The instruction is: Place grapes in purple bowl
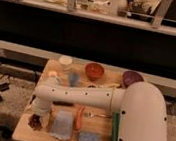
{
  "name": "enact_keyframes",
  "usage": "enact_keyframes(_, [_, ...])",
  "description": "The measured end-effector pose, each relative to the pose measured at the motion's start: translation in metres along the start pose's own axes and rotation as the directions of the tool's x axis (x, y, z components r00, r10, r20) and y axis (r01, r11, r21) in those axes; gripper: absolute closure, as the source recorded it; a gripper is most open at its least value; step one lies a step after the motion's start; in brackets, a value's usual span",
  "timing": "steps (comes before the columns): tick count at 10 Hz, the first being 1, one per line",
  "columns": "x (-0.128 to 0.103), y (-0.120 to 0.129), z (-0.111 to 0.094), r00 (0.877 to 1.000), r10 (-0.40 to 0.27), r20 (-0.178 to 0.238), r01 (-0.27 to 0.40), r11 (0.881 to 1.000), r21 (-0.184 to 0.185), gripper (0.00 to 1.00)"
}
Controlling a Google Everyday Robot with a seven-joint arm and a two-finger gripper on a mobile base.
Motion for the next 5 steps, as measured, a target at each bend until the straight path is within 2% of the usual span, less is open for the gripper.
enact_keyframes(2, [-0.0023, -0.0017, -0.0061, 0.999, -0.020, -0.047, 0.020, 1.000, 0.004, 0.37])
enact_keyframes(3, [-0.0043, -0.0029, -0.0074, 0.998, -0.029, -0.061, 0.029, 1.000, 0.006, 0.41])
enact_keyframes(5, [-0.0056, -0.0034, -0.0082, 0.996, -0.039, -0.074, 0.040, 0.999, 0.004, 0.41])
